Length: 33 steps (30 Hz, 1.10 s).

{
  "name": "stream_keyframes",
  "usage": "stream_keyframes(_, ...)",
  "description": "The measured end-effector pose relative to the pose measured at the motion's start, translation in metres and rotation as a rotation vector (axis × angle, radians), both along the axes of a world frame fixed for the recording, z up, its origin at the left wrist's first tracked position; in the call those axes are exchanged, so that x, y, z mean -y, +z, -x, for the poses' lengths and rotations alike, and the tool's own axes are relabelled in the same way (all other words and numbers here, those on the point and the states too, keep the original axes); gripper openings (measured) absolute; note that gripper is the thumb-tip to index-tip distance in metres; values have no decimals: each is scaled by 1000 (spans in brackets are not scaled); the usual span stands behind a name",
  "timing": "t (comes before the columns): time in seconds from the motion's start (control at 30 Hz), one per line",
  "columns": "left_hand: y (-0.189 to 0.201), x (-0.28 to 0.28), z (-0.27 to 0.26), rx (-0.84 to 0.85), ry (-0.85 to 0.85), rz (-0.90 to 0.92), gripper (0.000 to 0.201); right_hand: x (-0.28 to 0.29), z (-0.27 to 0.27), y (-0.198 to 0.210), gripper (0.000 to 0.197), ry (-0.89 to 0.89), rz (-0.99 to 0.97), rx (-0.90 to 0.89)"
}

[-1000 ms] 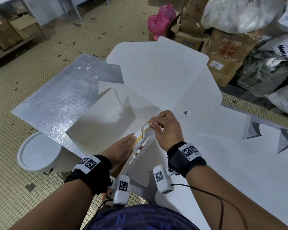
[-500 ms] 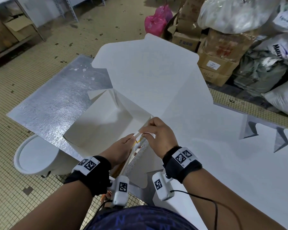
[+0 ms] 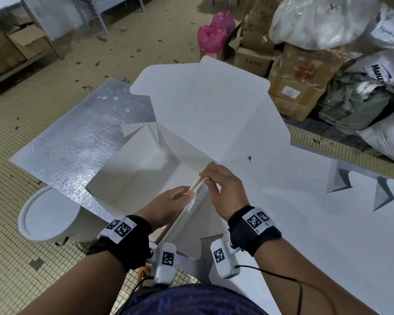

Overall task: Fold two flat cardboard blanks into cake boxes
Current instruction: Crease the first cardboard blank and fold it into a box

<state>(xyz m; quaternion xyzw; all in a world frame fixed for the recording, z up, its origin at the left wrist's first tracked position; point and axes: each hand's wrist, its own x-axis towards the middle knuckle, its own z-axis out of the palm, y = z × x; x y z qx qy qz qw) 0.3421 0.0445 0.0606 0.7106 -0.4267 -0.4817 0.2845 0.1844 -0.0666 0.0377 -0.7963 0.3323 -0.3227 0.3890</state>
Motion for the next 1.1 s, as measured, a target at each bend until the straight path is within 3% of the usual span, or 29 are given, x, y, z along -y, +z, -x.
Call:
stream_keyframes(0.1,7,-1,-3,-22,36,4,58,-3,5,-7,24,-21,19,28)
stream_keyframes(0.27,20,-4,-9,-9,73,32,30,-9,10,-12,26,-45,-8,105)
stream_keyframes(0.4,31,-9,-17,8,146,99,19,-14,8,-4,19,-54,-72,46)
stream_keyframes(0.6,46,-25,-62,294,415,322,10,-24,0,10,17,-140,-13,-5)
stream_keyframes(0.77,56,-44,-107,447,560,316,15,-28,-12,27,18,-243,83,-12)
stream_keyframes(0.93,44,-53,-155,457,524,182,25,-41,-39,49,21,-222,103,-8)
stream_keyframes(1.1,33,-58,-185,280,298,102,24,-68,-79,68,20,-237,36,-124)
